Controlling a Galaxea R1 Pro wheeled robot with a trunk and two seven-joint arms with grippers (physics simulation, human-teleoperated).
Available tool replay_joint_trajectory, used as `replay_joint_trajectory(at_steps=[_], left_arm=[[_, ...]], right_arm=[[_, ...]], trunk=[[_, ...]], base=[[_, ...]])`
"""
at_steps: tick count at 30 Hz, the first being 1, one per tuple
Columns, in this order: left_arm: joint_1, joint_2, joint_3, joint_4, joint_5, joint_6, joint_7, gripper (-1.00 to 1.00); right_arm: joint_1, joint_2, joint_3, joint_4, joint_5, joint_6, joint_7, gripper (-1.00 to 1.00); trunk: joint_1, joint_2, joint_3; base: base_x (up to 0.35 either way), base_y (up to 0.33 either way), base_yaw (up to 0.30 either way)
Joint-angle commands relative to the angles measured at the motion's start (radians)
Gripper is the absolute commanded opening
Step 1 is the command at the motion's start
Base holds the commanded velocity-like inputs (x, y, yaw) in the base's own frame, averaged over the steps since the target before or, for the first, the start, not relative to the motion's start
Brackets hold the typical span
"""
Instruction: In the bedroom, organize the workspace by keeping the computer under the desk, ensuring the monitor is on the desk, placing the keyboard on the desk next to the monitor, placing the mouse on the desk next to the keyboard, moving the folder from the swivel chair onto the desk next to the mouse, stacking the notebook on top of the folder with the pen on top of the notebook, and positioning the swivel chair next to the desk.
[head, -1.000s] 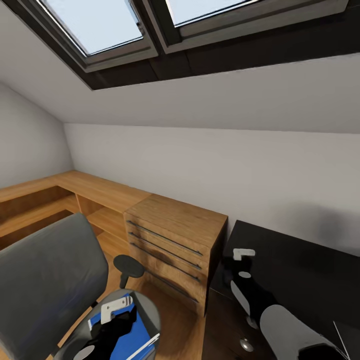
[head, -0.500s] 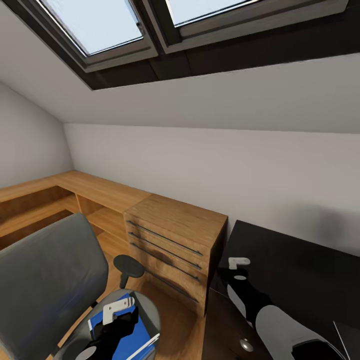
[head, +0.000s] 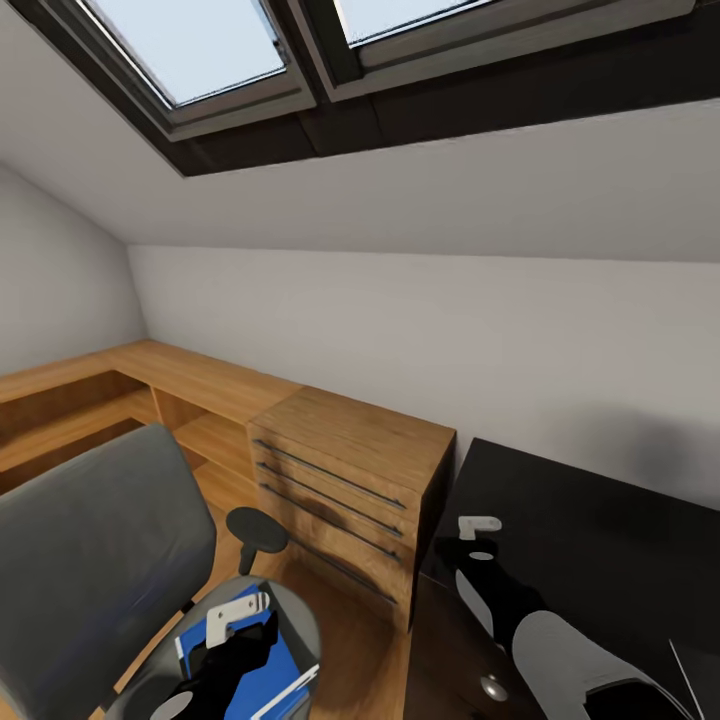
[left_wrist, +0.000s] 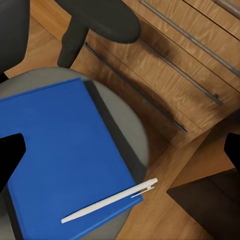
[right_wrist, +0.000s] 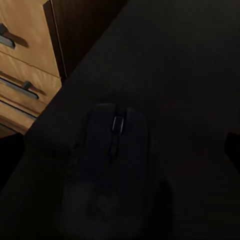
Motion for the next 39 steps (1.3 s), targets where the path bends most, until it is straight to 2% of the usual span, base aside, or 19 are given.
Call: replay_joint_trajectory(at_steps=[1,12,15,16,39], left_arm=[[0.0,0.001,-0.002,-0.002,0.008,0.001,0.008,1.0],[0.0,0.001,-0.002,-0.001,0.008,0.001,0.008,1.0],[0.0,0.001,-0.002,-0.001,0.008,0.001,0.008,1.0],[0.0,0.001,-0.002,-0.001,0.008,0.001,0.008,1.0],[0.0,0.001,-0.006,0.002,0.006,0.002,0.008,1.0]], right_arm=[[0.0,-0.001,0.009,0.004,-0.01,0.006,-0.007,1.0],[0.0,-0.001,0.008,0.039,-0.012,0.005,-0.006,1.0],[0.0,-0.002,0.006,0.039,-0.014,0.004,-0.006,1.0],[0.0,-0.003,0.005,0.039,-0.014,0.004,-0.006,-1.0],[0.0,-0.006,0.008,0.029,-0.012,-0.01,-0.006,-1.0]], trunk=[[0.004,-0.008,-0.004],[0.046,-0.085,-0.039],[0.046,-0.085,-0.039],[0.046,-0.085,-0.039],[0.046,-0.085,-0.039]], base=[[0.0,0.0,0.0],[0.0,0.0,0.0],[0.0,0.0,0.0],[0.0,0.0,0.0],[0.0,0.0,0.0]])
